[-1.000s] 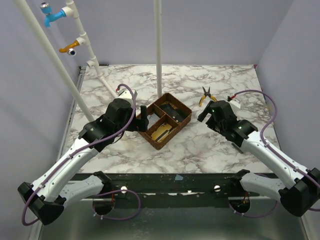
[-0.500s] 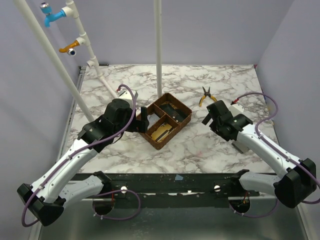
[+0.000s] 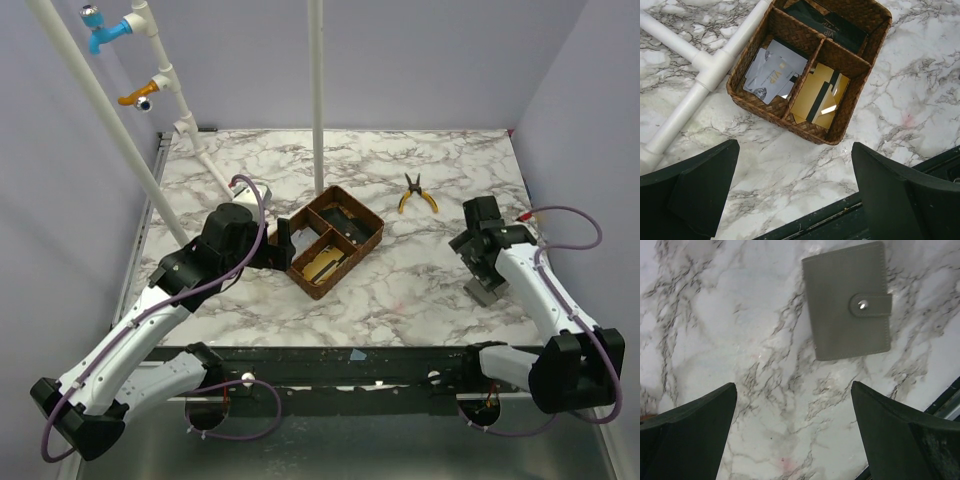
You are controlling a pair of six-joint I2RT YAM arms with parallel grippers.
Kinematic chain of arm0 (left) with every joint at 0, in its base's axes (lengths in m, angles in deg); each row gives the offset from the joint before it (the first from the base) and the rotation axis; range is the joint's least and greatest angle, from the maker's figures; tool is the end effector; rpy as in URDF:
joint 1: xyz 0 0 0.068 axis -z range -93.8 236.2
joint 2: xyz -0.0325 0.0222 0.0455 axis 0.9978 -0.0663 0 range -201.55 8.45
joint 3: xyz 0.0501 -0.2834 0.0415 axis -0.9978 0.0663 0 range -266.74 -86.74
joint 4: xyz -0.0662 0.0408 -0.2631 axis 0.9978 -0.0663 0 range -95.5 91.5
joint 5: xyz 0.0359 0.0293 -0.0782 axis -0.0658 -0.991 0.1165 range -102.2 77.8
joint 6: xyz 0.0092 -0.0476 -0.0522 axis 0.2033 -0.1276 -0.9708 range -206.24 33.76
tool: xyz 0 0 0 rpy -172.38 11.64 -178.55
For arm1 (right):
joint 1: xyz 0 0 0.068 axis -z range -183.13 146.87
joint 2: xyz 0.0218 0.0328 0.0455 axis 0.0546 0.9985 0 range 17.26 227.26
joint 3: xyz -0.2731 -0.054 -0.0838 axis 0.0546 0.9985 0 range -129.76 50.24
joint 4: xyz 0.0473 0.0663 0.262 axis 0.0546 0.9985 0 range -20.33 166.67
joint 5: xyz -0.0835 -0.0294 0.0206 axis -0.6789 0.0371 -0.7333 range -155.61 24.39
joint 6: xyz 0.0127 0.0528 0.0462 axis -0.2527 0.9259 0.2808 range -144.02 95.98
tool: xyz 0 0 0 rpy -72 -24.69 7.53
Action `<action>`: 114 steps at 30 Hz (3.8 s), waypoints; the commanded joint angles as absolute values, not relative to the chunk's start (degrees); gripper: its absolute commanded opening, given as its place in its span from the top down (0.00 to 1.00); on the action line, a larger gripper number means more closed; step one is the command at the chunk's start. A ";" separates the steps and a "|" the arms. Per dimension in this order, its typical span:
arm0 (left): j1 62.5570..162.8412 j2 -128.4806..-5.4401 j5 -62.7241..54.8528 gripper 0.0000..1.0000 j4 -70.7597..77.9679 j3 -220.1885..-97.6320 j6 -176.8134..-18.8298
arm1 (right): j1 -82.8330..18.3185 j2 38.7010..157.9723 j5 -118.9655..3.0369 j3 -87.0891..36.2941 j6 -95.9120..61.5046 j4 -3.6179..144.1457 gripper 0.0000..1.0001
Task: Take the credit cards out of the card holder
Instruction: Move the card holder to the center of the board.
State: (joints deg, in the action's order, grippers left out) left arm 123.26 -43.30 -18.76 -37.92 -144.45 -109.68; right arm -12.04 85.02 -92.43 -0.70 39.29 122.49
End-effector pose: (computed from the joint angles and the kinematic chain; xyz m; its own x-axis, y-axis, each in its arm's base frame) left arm 0.1689 -0.1191 0.3490 -0.6116 -0.0333 -0.7905 0.3045 0.9123 -0.2740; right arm 0.2234 0.0082 0.2390 -0.4010 0.7442 -0.5342 0.8351 0.5367 0.1208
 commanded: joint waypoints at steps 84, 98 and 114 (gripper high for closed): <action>127.02 -46.05 -6.59 0.01 -27.22 -128.41 -124.39 | -62.85 92.82 -82.34 13.78 42.37 105.40 0.32; 135.38 -52.27 -5.95 0.28 -18.11 -123.74 -134.09 | -65.02 87.18 -92.75 6.09 39.48 115.66 0.27; 135.95 -52.15 -6.83 0.42 -16.60 -119.97 -138.37 | -70.53 101.28 -103.55 -0.41 38.84 119.53 0.51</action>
State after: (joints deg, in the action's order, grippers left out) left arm 135.59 -52.79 -6.96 -17.83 -120.41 -137.31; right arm -69.70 99.80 -98.20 2.18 38.63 117.22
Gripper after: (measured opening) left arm 0.594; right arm 0.507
